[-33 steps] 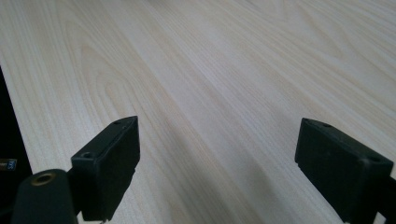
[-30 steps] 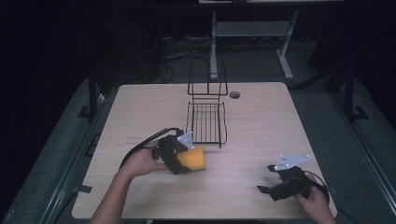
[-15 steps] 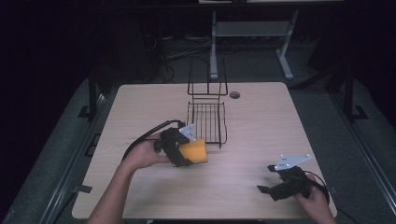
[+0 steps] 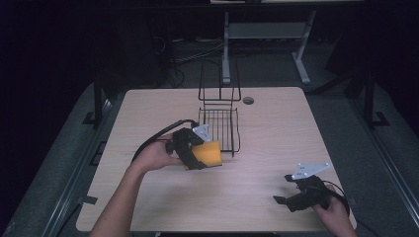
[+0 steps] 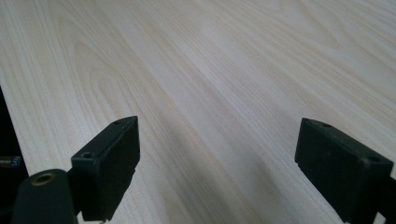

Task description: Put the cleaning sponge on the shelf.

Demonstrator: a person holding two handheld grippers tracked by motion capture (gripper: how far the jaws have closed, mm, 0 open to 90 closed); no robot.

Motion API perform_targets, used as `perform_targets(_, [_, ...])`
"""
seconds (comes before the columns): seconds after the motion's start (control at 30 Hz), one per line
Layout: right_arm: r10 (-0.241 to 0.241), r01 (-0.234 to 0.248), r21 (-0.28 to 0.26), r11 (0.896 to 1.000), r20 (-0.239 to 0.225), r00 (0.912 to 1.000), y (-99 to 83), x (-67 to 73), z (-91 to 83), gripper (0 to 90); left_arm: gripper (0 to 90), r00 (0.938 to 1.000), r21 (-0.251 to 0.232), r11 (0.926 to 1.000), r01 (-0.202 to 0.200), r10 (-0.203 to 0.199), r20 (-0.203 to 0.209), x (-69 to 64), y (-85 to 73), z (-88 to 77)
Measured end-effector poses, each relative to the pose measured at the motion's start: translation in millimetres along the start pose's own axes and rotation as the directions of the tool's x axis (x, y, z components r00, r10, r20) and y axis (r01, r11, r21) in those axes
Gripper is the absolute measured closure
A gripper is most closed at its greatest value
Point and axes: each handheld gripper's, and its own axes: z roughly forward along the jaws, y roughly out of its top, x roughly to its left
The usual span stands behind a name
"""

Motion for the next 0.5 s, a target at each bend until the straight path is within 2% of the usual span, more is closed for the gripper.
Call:
perform_targets(0.27, [0.005, -0.005, 0.002, 1.0, 0.003, 1.0, -0.5, -2.1, -0.7, 13.7, 21.8, 1.0, -0.007, 1.0, 0.002, -0.002, 0.002, 5.5, 5.0, 1.0])
perform_targets(0.5, [0.006, -0.006, 0.006, 1.0, -0.001, 1.0, 0.4, -1.8, 0.0, 13.7, 21.8, 1.0, 0.013, 0.9999, -0.003, 0.003, 0.008, 12.3, 8.1, 4.8])
